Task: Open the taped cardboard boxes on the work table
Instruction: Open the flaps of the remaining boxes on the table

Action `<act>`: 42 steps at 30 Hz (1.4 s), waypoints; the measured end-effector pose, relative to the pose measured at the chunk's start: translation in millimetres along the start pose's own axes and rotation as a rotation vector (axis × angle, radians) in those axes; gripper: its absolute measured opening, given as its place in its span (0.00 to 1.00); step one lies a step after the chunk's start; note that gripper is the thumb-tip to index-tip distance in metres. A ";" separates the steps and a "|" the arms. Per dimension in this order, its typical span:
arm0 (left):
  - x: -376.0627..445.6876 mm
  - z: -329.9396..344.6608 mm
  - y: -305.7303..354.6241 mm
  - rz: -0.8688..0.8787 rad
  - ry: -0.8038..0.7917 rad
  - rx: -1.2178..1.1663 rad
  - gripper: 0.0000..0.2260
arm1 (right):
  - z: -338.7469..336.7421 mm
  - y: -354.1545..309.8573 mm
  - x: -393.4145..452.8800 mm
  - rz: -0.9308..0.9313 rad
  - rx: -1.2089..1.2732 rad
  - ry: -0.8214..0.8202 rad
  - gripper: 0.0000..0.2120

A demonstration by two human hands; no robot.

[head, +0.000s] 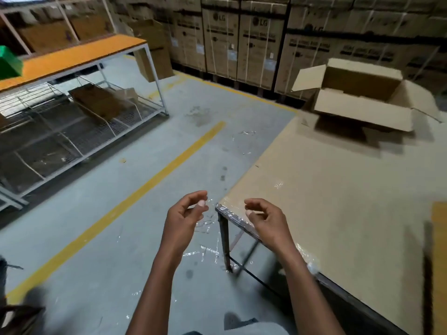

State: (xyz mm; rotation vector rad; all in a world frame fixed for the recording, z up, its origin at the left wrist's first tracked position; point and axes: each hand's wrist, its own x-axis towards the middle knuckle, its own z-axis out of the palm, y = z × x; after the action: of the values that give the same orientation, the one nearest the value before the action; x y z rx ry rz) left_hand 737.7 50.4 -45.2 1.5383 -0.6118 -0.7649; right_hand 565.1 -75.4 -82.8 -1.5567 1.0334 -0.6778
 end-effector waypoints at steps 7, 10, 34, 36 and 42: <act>136.0 -60.9 4.5 -0.060 0.029 -0.018 0.09 | 78.2 -25.3 124.3 0.049 -0.005 -0.001 0.12; 207.9 -88.9 0.2 -0.054 -0.043 0.000 0.09 | 116.5 -21.9 178.3 0.058 -0.018 0.048 0.11; 647.6 86.1 53.6 -0.034 -0.776 0.104 0.11 | 75.6 -30.6 508.5 0.280 0.068 0.724 0.14; 680.5 118.0 63.3 0.002 -0.797 0.111 0.11 | 48.5 -40.1 544.2 0.269 0.093 0.743 0.14; 753.9 205.7 81.4 0.082 -0.926 0.201 0.12 | -11.5 -64.7 616.6 0.267 0.210 0.879 0.12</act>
State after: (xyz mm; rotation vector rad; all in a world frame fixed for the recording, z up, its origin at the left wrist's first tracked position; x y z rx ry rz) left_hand 1066.2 -663.2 -59.2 1.2647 -1.4513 -1.3882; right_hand 853.9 -624.2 -79.3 -0.8897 1.7033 -1.2784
